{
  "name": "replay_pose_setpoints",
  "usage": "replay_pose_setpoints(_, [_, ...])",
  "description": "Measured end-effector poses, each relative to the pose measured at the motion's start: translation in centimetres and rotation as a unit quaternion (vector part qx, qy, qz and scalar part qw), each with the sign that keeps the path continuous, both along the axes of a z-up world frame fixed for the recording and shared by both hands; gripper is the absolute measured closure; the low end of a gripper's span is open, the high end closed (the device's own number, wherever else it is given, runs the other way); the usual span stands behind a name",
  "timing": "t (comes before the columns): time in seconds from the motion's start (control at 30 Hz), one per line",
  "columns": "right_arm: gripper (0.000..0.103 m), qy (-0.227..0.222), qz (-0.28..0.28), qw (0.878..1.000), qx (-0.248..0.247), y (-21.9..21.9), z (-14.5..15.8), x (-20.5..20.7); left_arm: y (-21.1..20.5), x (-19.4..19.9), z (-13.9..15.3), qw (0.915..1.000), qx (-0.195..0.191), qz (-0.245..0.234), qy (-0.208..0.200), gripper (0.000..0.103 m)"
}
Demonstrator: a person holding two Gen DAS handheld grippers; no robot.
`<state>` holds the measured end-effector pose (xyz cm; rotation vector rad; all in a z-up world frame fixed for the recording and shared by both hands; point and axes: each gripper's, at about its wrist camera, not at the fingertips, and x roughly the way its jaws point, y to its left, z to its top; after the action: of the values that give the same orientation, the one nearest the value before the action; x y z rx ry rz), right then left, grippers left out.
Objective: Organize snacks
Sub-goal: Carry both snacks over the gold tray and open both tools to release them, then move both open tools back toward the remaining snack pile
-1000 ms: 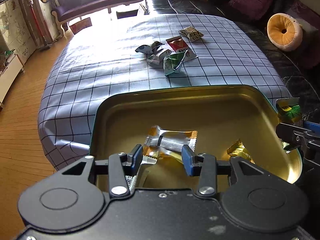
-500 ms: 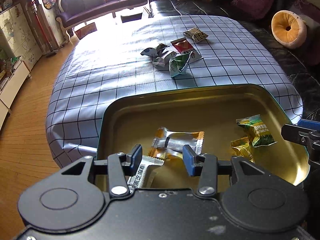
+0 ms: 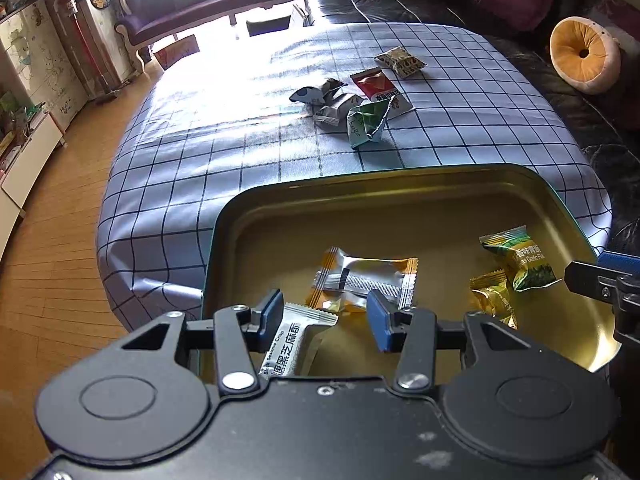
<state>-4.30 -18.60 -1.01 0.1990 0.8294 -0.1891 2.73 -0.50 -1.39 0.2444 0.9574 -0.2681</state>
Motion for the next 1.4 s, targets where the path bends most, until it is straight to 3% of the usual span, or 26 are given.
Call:
replay_pose_setpoints(0.43, [0.059, 0.036, 0.015, 0.999, -0.036, 1.2, -0.2, 0.8, 0.7, 0.8, 0.0, 0.9999, 0.008, 0.008, 0.007, 0.055])
replay_pose_setpoints(0.7, [0.059, 0.095, 0.038, 0.994, -0.038, 1.6, -0.6, 2.2, 1.1, 1.4, 0.4, 0.9999, 0.016, 0.005, 0.000, 0.054])
replay_pose_setpoints(0.9, [0.059, 0.141, 0.056, 0.985, -0.080, 2.3, -0.5, 3.7, 1.1, 2.2, 1.1, 0.9994, 0.028, -0.006, -0.020, 0.051])
replay_pose_setpoints(1.0, [0.059, 0.144, 0.066, 0.983, -0.091, 2.5, -0.1, 4.2, 1.1, 2.7, 1.5, 0.9990, 0.031, -0.013, -0.030, 0.049])
replay_pose_setpoints(1.13, [0.059, 0.140, 0.077, 0.986, -0.055, 1.9, 0.8, 5.5, 1.0, 3.8, 2.1, 0.9987, 0.026, -0.022, -0.037, 0.049])
replay_pose_setpoints(1.27, [0.059, 0.128, 0.061, 0.990, -0.024, 0.9, 1.7, 6.7, 0.8, 4.8, 2.8, 0.9980, 0.027, -0.029, -0.049, 0.048])
replay_pose_setpoints(1.4, [0.059, 0.111, 0.049, 0.992, -0.031, 0.6, 2.6, 7.7, 0.5, 6.3, 3.4, 0.9977, 0.028, -0.030, -0.054, 0.047])
